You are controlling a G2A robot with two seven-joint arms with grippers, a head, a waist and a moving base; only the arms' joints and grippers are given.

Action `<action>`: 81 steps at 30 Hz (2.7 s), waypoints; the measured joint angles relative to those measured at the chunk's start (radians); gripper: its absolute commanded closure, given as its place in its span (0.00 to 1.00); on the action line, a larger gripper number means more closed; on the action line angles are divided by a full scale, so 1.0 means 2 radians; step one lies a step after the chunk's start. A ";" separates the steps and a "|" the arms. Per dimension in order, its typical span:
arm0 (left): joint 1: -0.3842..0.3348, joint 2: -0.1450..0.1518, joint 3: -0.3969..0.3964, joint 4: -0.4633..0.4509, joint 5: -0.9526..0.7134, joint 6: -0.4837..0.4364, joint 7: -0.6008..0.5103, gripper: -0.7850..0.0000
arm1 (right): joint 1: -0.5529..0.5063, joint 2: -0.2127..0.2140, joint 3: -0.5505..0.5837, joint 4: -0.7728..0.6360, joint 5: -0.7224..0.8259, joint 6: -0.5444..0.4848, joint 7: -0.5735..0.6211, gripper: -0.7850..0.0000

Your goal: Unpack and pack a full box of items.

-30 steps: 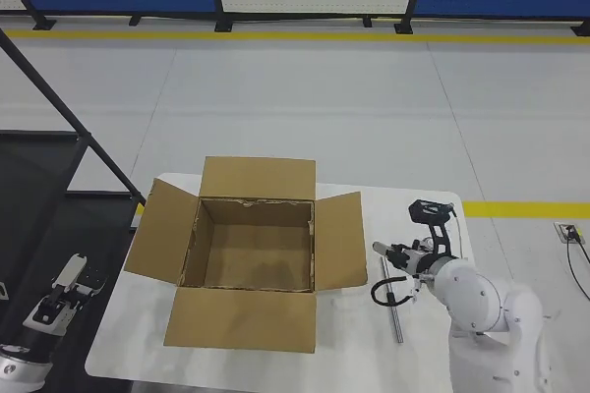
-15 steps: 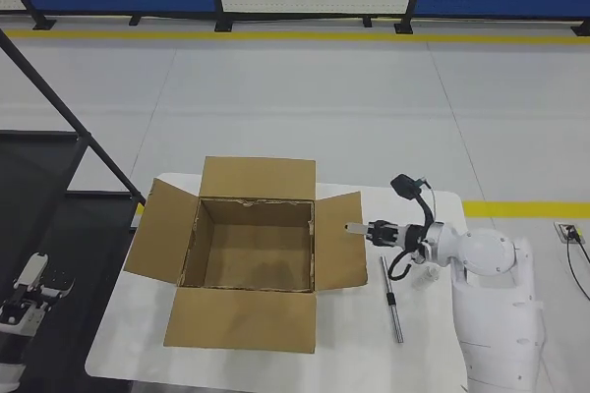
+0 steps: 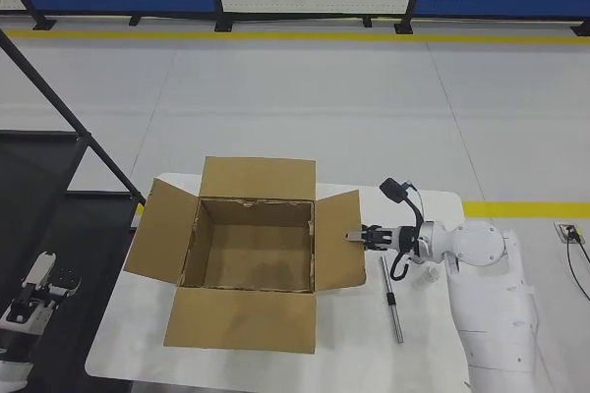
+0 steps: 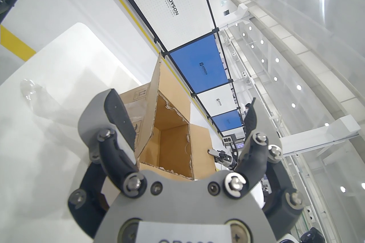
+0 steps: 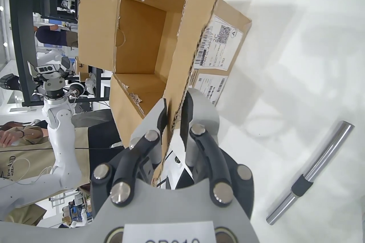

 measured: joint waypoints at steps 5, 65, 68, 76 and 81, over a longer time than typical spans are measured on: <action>0.000 0.000 0.002 0.000 0.000 -0.001 -0.003 0.00 | -0.005 0.005 -0.014 -0.013 0.006 0.020 0.004 1.00; 0.015 -0.001 -0.003 -0.016 0.004 -0.013 -0.026 0.00 | -0.136 0.061 -0.057 -0.299 -0.042 0.109 -0.097 0.00; 0.015 -0.001 -0.003 -0.016 0.004 -0.013 -0.026 0.00 | -0.136 0.061 -0.057 -0.299 -0.042 0.109 -0.097 0.00; 0.015 -0.001 -0.003 -0.016 0.004 -0.013 -0.026 0.00 | -0.141 0.062 -0.060 -0.299 -0.041 0.104 -0.109 0.00; 0.014 -0.001 0.001 -0.020 0.007 -0.014 -0.025 0.00 | -0.146 0.067 -0.062 -0.315 -0.057 0.107 -0.120 0.00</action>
